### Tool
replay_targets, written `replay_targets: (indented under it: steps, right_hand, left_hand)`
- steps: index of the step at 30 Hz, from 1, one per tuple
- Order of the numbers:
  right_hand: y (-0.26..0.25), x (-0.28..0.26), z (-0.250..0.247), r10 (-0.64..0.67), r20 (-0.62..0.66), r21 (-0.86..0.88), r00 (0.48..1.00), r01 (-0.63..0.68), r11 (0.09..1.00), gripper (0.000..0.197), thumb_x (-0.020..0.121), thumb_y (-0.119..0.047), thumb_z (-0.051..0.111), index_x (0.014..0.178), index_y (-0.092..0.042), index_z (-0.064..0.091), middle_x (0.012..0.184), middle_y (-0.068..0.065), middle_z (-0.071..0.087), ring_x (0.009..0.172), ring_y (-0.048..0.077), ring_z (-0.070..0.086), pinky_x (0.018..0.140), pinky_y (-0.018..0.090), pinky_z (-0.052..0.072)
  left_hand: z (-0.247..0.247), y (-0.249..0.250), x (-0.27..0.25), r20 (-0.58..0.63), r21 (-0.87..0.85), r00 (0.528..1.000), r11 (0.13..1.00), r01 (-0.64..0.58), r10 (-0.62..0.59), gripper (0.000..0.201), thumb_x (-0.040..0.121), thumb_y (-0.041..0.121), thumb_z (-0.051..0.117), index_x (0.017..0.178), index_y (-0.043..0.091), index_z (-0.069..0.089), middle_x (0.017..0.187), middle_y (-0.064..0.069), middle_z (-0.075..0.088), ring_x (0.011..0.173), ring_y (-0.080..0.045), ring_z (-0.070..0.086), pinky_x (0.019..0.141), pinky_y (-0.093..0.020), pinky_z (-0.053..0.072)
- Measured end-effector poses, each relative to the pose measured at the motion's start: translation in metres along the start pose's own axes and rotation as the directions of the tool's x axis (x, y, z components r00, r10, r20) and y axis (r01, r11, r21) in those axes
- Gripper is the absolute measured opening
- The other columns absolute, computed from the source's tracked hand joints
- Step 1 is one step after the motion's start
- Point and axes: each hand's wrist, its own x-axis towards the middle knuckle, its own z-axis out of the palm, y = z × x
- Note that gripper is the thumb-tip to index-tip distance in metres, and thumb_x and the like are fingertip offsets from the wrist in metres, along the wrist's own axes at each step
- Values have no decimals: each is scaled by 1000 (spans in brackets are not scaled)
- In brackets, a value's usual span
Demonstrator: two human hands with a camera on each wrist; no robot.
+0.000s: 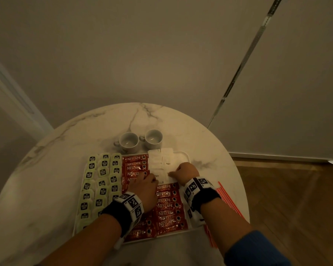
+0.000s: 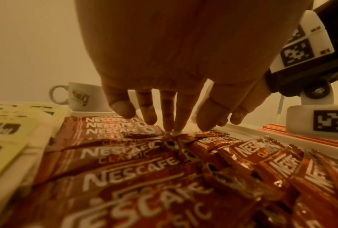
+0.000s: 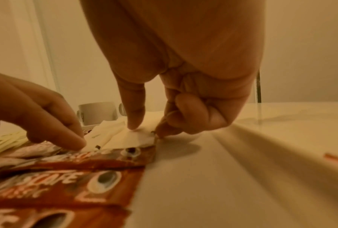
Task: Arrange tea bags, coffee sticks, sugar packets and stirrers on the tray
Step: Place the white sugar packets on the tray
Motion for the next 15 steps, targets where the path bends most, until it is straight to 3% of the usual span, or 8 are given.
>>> replay_targets:
  steps: [6, 15]
  right_hand:
    - [-6, 4, 1, 86, 3, 115, 996, -86, 990, 32, 78, -29, 76, 64, -14, 51, 100, 11, 68, 93, 24, 65, 72, 28, 51]
    - [-9, 16, 4, 110, 33, 144, 993, -114, 983, 27, 78, -25, 74, 68, -12, 53, 98, 11, 67, 84, 20, 60, 66, 27, 47]
  left_hand:
    - [-4, 0, 1, 26, 15, 1000, 1000, -7, 7, 48, 91, 36, 45, 138, 25, 43, 143, 5, 35, 131, -23, 26, 105, -47, 33]
    - [-4, 1, 4, 29, 38, 1000, 999, 1, -2, 45, 91, 39, 46, 134, 25, 48, 139, 5, 37, 129, -23, 26, 103, -48, 33]
